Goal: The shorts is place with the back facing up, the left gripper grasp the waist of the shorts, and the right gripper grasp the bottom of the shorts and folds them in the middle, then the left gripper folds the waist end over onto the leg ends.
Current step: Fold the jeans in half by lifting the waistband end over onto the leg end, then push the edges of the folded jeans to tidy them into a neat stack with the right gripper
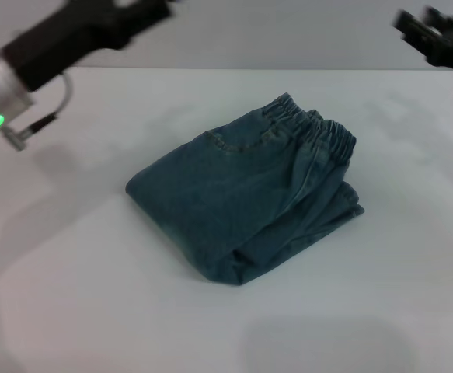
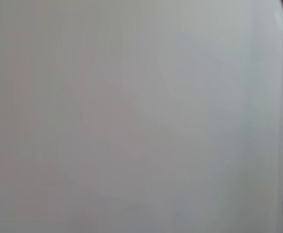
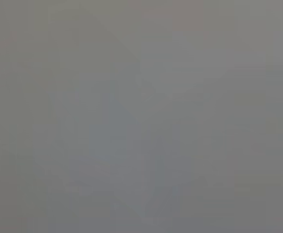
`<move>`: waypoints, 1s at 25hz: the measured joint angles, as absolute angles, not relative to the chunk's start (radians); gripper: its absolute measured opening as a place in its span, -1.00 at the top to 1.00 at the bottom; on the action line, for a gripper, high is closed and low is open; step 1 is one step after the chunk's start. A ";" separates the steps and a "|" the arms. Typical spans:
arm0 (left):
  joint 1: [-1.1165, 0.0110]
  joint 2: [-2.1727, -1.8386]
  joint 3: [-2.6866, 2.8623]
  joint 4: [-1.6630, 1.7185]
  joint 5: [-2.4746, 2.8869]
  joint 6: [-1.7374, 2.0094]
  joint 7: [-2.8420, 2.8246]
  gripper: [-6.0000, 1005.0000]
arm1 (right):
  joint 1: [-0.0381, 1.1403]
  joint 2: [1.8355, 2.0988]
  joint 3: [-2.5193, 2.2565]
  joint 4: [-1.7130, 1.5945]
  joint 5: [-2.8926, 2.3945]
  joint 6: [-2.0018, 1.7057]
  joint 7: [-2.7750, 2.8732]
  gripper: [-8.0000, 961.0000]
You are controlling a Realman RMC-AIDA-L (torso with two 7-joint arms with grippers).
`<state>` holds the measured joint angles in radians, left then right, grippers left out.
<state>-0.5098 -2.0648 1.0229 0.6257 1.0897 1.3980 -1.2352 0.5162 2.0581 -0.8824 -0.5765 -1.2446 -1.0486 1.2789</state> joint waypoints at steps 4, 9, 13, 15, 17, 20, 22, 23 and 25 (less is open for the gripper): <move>-0.439 -2.061 1.024 0.590 0.961 1.419 -1.152 -0.66 | 0.523 2.031 -0.889 -0.597 -1.281 -1.288 1.348 -0.15; -0.348 -2.062 1.023 0.583 0.877 1.461 -1.114 -0.68 | 0.553 1.958 -0.909 -0.614 -1.324 -1.537 1.502 -0.15; -0.302 -2.062 1.023 0.582 0.844 1.469 -1.101 -0.69 | 0.609 1.909 -0.913 -0.621 -1.407 -1.685 1.623 -0.15; -0.291 -2.063 1.022 0.580 0.837 1.474 -1.100 -0.68 | 0.670 1.891 -0.913 -0.624 -1.524 -1.756 1.698 -0.15; -0.272 -2.062 1.019 0.565 0.827 1.488 -1.093 -0.68 | 0.690 1.891 -0.913 -0.626 -1.573 -1.773 1.714 -0.15; -0.271 -2.062 1.017 0.542 0.826 1.493 -1.084 -0.68 | 0.743 1.907 -0.916 -0.632 -1.732 -1.803 1.745 -0.15; -0.274 -2.062 1.017 0.522 0.826 1.498 -1.077 -0.68 | 0.773 1.931 -0.928 -0.629 -1.836 -1.803 1.751 -0.15; -0.276 -2.063 1.017 0.513 0.826 1.503 -1.072 -0.68 | 0.785 1.946 -0.932 -0.628 -1.883 -1.795 1.752 -0.15; -0.279 -2.064 1.017 0.496 0.825 1.512 -1.063 -0.68 | 0.800 1.977 -0.937 -0.626 -1.962 -1.774 1.752 -0.15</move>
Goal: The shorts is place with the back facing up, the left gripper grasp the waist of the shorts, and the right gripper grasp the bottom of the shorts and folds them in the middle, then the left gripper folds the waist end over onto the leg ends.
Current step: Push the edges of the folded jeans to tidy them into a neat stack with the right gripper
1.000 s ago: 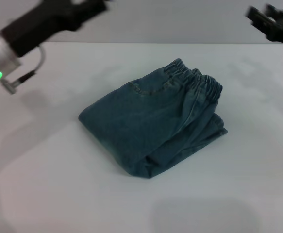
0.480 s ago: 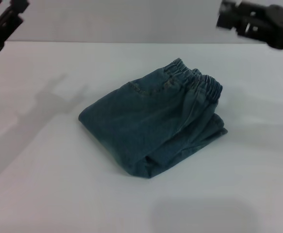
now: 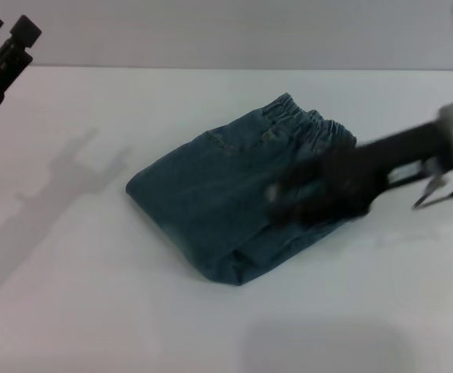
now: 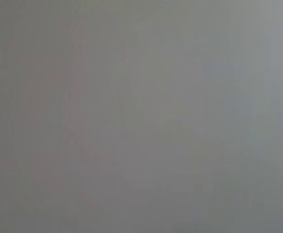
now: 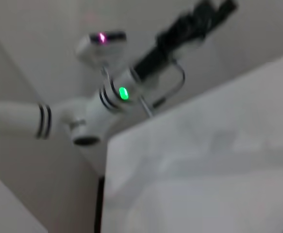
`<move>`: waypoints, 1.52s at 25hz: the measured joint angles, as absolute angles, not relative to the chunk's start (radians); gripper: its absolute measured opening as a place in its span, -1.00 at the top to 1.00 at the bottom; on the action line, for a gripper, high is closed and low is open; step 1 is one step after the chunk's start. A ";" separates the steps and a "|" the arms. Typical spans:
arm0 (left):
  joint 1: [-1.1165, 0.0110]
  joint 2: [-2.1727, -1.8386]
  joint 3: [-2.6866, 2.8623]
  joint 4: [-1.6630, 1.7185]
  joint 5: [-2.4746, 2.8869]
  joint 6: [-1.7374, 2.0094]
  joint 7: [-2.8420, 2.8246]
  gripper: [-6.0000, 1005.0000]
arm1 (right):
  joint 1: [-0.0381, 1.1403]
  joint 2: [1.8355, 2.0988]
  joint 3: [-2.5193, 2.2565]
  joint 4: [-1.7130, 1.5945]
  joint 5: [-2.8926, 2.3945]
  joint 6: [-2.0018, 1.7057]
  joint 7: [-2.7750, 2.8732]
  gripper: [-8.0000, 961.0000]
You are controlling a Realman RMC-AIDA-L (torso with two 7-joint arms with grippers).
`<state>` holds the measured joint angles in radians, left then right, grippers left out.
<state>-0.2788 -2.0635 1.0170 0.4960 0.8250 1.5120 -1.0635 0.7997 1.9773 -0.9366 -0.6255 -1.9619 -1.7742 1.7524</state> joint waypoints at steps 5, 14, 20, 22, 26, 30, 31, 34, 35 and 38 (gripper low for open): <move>-0.280 -2.064 1.018 0.481 0.824 1.519 -1.062 -0.68 | 0.821 2.054 -0.944 -0.623 -2.075 -1.700 1.753 -0.15; -0.280 -2.065 1.019 0.480 0.824 1.516 -1.062 -0.68 | 0.865 2.077 -1.103 -0.501 -2.037 -1.521 1.746 -0.15; -0.283 -2.064 1.018 0.471 0.824 1.508 -1.061 -0.68 | 0.868 2.078 -1.160 -0.493 -2.037 -1.488 1.751 -0.15; -0.289 -2.063 1.017 0.460 0.824 1.507 -1.059 -0.68 | 0.868 2.079 -1.178 -0.489 -2.037 -1.476 1.753 -0.15; -0.295 -2.062 1.017 0.454 0.824 1.506 -1.052 -0.68 | 0.878 2.083 -1.208 -0.468 -2.033 -1.443 1.766 -0.15; -0.296 -2.062 1.017 0.454 0.824 1.505 -1.051 -0.68 | 0.880 2.086 -1.284 -0.457 -1.976 -1.390 1.767 -0.15; -0.296 -2.062 1.017 0.454 0.824 1.505 -1.051 -0.68 | 0.881 2.086 -1.308 -0.454 -1.956 -1.373 1.767 -0.15; -0.296 -2.061 1.017 0.454 0.824 1.504 -1.051 -0.68 | 0.881 2.087 -1.384 -0.454 -1.895 -1.328 1.767 -0.15; -0.296 -2.061 1.017 0.454 0.824 1.501 -1.051 -0.68 | 0.881 2.087 -1.404 -0.455 -1.877 -1.313 1.767 -0.14; -0.296 -2.061 1.017 0.454 0.824 1.498 -1.051 -0.68 | 0.881 2.087 -1.466 -0.460 -1.830 -1.262 1.768 -0.14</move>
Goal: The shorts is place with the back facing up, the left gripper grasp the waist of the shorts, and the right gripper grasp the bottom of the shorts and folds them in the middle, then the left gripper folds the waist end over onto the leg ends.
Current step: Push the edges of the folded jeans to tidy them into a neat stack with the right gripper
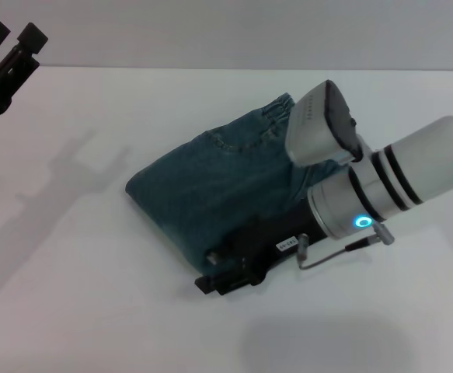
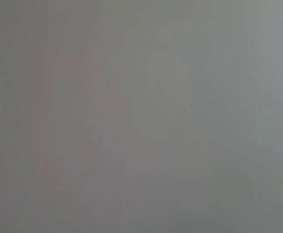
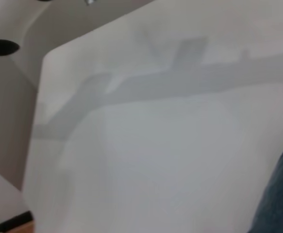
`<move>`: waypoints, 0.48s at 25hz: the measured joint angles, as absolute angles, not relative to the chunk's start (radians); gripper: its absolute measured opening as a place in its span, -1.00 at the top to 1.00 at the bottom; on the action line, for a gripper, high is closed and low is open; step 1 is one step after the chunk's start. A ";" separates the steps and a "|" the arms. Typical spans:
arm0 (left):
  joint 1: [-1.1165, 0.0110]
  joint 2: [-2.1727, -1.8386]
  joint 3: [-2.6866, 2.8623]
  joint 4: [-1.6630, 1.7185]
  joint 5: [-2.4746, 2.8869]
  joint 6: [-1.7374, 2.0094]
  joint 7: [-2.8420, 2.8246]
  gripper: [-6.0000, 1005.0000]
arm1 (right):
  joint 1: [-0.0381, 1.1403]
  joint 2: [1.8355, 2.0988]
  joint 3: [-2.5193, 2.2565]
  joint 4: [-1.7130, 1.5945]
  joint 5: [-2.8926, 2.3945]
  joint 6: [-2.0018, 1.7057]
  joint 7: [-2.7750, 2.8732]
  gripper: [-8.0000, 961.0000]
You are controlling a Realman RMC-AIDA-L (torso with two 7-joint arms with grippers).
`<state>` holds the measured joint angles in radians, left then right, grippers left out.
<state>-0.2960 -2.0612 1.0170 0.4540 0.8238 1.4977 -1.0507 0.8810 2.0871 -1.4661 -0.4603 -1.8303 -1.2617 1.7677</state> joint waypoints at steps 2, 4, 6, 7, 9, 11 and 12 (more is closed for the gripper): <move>-0.296 -2.061 1.017 0.454 0.824 1.496 -1.051 -0.68 | 0.882 2.087 -1.490 -0.467 -1.819 -1.231 1.768 -0.14; -0.296 -2.061 1.017 0.454 0.824 1.494 -1.051 -0.68 | 0.885 2.087 -1.505 -0.474 -1.817 -1.201 1.768 -0.14; -0.296 -2.061 1.016 0.454 0.824 1.492 -1.051 -0.68 | 0.887 2.088 -1.515 -0.480 -1.817 -1.171 1.768 -0.14; -0.296 -2.062 1.016 0.454 0.824 1.491 -1.051 -0.67 | 0.888 2.088 -1.518 -0.484 -1.817 -1.157 1.768 -0.14; -0.296 -2.062 1.016 0.454 0.824 1.486 -1.051 -0.67 | 0.889 2.088 -1.519 -0.496 -1.816 -1.129 1.766 -0.14; -0.298 -2.062 1.016 0.452 0.824 1.483 -1.051 -0.67 | 0.890 2.088 -1.520 -0.511 -1.816 -1.103 1.763 -0.14; -0.300 -2.062 1.015 0.449 0.824 1.481 -1.051 -0.67 | 0.891 2.088 -1.520 -0.518 -1.816 -1.091 1.762 -0.14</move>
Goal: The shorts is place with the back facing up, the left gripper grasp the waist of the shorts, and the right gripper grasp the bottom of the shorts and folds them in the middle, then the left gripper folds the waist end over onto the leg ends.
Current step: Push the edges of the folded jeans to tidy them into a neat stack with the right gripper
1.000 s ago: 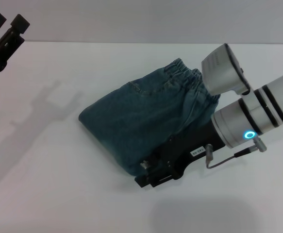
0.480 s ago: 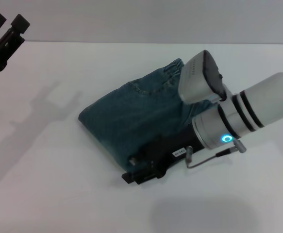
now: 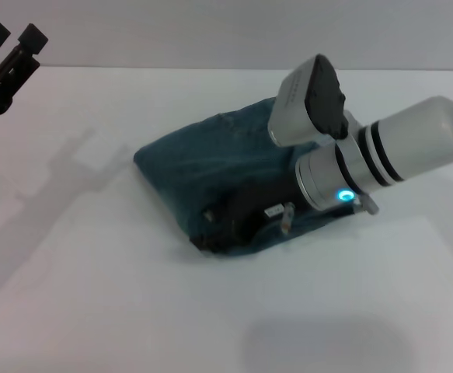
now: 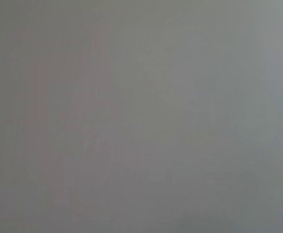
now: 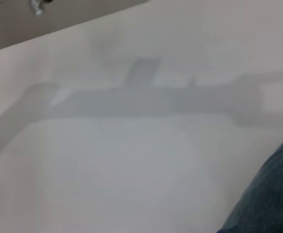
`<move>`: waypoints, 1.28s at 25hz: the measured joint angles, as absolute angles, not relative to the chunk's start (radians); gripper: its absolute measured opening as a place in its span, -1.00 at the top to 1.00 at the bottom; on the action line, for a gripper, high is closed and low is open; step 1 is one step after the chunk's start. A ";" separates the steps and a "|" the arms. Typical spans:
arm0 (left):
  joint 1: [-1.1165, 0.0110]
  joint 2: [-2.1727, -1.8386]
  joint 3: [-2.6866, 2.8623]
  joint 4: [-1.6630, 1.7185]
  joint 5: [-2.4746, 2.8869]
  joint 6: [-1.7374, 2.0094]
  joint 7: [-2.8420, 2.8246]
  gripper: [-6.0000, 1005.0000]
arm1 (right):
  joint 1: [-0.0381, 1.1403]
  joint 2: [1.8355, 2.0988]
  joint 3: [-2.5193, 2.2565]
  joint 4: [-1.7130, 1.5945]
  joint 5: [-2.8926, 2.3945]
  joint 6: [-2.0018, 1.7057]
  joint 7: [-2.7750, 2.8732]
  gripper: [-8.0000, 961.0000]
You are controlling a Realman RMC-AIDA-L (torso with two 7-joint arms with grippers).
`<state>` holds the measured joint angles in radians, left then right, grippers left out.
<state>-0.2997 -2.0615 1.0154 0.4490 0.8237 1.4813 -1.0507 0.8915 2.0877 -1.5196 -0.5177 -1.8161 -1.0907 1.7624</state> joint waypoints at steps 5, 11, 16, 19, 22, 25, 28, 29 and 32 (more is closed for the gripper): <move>-0.303 -2.060 1.015 0.443 0.824 1.480 -1.049 -0.67 | 0.900 2.088 -1.520 -0.535 -1.816 -1.022 1.762 -0.15; -0.304 -2.060 1.009 0.442 0.824 1.479 -1.040 -0.67 | 0.906 2.088 -1.542 -0.539 -1.816 -0.896 1.758 -0.15; -0.305 -2.060 1.004 0.440 0.824 1.471 -1.037 -0.67 | 0.891 2.088 -1.561 -0.573 -1.808 -0.869 1.756 -0.14; -0.305 -2.060 1.002 0.440 0.824 1.467 -1.035 -0.67 | 0.864 2.087 -1.576 -0.600 -1.757 -0.867 1.736 -0.14; -0.305 -2.059 1.002 0.440 0.824 1.464 -1.034 -0.67 | 0.825 2.083 -1.582 -0.641 -1.710 -0.878 1.717 -0.14; -0.305 -2.059 1.002 0.440 0.824 1.463 -1.034 -0.67 | 0.789 2.081 -1.583 -0.684 -1.703 -0.909 1.716 -0.15; -0.305 -2.059 1.000 0.440 0.824 1.463 -1.034 -0.67 | 0.755 2.080 -1.577 -0.724 -1.701 -0.968 1.717 -0.15; -0.305 -2.059 0.999 0.440 0.824 1.463 -1.034 -0.67 | 0.740 2.079 -1.574 -0.742 -1.700 -0.996 1.716 -0.15; -0.305 -2.059 0.996 0.440 0.824 1.463 -1.034 -0.67 | 0.682 2.077 -1.573 -0.818 -1.692 -1.105 1.687 -0.15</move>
